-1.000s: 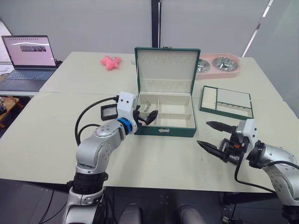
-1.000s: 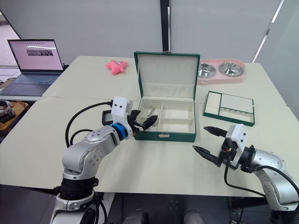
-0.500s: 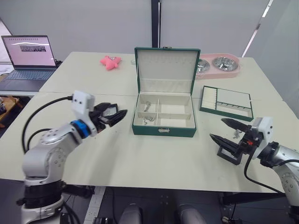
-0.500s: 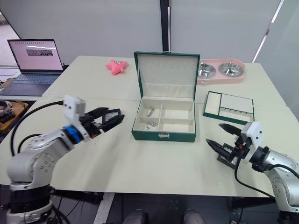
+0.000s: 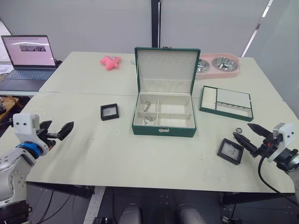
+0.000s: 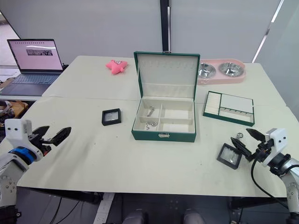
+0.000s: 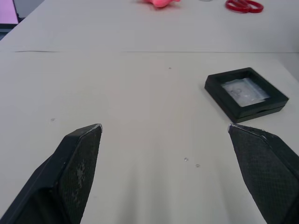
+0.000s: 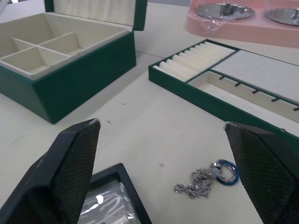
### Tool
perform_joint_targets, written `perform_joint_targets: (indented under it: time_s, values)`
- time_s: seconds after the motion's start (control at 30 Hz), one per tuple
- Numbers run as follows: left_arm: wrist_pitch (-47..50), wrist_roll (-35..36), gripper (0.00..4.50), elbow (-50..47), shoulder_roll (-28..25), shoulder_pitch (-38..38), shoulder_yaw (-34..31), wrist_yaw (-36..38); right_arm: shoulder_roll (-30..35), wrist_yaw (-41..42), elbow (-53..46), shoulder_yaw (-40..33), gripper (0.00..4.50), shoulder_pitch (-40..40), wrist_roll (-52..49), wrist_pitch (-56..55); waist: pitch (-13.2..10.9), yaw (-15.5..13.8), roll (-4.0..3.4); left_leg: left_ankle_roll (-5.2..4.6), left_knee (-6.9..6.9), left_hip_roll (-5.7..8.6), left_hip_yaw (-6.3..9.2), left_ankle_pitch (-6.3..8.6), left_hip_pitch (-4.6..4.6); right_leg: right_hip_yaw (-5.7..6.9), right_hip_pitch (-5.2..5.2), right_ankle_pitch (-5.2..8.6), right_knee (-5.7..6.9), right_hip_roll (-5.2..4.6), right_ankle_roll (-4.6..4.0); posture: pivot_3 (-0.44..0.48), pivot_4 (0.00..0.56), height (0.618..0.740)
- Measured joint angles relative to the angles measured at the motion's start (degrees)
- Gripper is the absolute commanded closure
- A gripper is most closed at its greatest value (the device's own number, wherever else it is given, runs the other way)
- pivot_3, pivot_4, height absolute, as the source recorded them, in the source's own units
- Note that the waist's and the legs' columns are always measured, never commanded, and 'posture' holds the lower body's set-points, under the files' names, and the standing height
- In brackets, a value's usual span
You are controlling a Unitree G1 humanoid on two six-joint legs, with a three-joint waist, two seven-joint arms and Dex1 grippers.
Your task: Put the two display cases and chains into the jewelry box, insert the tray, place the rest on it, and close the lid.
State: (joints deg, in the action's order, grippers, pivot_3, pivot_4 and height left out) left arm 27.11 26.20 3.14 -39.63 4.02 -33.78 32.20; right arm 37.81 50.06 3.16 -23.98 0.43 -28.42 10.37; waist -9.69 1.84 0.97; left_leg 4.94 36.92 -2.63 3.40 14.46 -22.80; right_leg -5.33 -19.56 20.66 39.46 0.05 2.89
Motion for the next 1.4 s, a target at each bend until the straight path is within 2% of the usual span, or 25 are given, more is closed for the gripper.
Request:
perform_joint_targets:
  time_s: [0.4, 0.77, 1.17, 1.4]
  values:
    - [-9.14, -1.83, 0.02, 9.81, 1.19, -2.05, -3.8, -5.7, -0.01, -3.36, 13.54, -3.79, 0.0, -2.23, 2.3, -8.39, 0.0, 0.05, 0.0, 0.0, -0.01, -0.01, -0.06, 0.0, 0.02, -0.04, -0.01, 0.0, 0.02, -0.01, 0.0, 0.0, 0.15, 0.74]
    - [-11.75, -2.17, 0.02, 12.33, 1.72, -1.81, -3.79, -8.05, -0.01, -6.42, 17.93, -4.19, 0.0, -2.92, 3.01, -12.46, 0.0, 0.07, 0.0, 0.0, -0.01, -0.01, -0.09, 0.0, 0.04, -0.08, -0.02, 0.0, 0.07, 0.0, 0.0, 0.0, 0.15, 0.74]
    - [-12.6, -2.35, 0.02, 12.34, 2.16, -1.83, -2.89, -8.77, -0.02, -6.38, 17.74, -4.16, 0.0, -2.81, 2.95, -12.55, 0.0, 0.08, 0.0, 0.0, -0.01, -0.01, -0.11, 0.0, 0.05, -0.1, -0.02, 0.0, 0.09, -0.01, 0.0, 0.0, 0.15, 0.74]
    - [-12.98, -2.77, 0.02, 12.6, 2.03, 0.14, 0.9, -4.81, 0.0, -3.02, 6.66, -1.75, 0.0, -1.8, 0.24, -7.85, 0.01, 0.09, 0.0, 0.0, 0.0, -0.04, -0.08, 0.0, 0.05, -0.07, -0.02, 0.0, 0.14, 0.01, 0.0, 0.0, 0.15, 0.74]
